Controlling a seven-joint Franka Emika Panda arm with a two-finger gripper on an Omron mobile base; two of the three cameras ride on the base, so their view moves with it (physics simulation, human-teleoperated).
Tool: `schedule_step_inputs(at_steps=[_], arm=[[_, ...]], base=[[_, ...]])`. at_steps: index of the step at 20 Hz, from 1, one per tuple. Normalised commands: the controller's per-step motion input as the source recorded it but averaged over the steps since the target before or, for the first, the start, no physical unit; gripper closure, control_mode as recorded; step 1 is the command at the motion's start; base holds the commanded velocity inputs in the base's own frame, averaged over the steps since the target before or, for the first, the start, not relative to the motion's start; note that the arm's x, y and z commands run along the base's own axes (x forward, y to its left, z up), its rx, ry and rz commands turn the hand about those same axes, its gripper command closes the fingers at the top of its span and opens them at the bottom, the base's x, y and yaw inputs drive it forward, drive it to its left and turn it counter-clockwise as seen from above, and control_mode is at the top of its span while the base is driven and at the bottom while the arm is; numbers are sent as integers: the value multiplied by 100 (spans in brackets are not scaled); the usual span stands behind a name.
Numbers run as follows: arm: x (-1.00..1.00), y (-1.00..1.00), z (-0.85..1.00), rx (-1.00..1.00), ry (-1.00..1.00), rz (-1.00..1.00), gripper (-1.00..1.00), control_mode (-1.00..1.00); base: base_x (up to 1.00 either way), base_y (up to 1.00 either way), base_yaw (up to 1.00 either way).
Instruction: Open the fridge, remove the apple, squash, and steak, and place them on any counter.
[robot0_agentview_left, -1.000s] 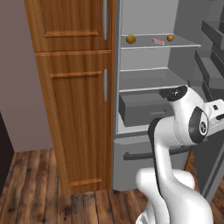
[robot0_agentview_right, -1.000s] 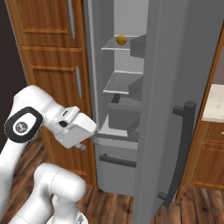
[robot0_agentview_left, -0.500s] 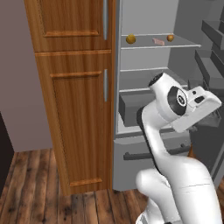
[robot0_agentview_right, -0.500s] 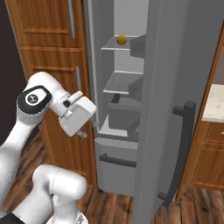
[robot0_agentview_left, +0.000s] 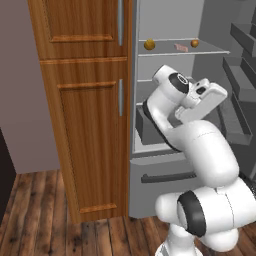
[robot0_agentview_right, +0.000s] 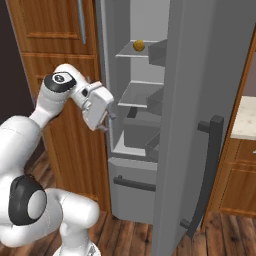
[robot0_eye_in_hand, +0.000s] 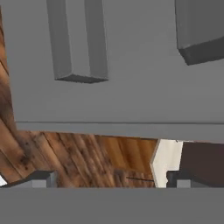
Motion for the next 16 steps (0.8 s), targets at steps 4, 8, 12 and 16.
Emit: schedule_step_inputs(at_steps=[4, 8, 12, 16], arm=[[84, -32, 0, 0, 0, -8, -100, -100], [43, -63, 0, 0, -7, -2, -100, -100], [2, -87, 0, 0, -20, 0, -100, -100], [11, -93, 0, 0, -17, 0, -100, -100]], base=[[0, 0, 0], [0, 0, 0], [0, 0, 0], [0, 0, 0]])
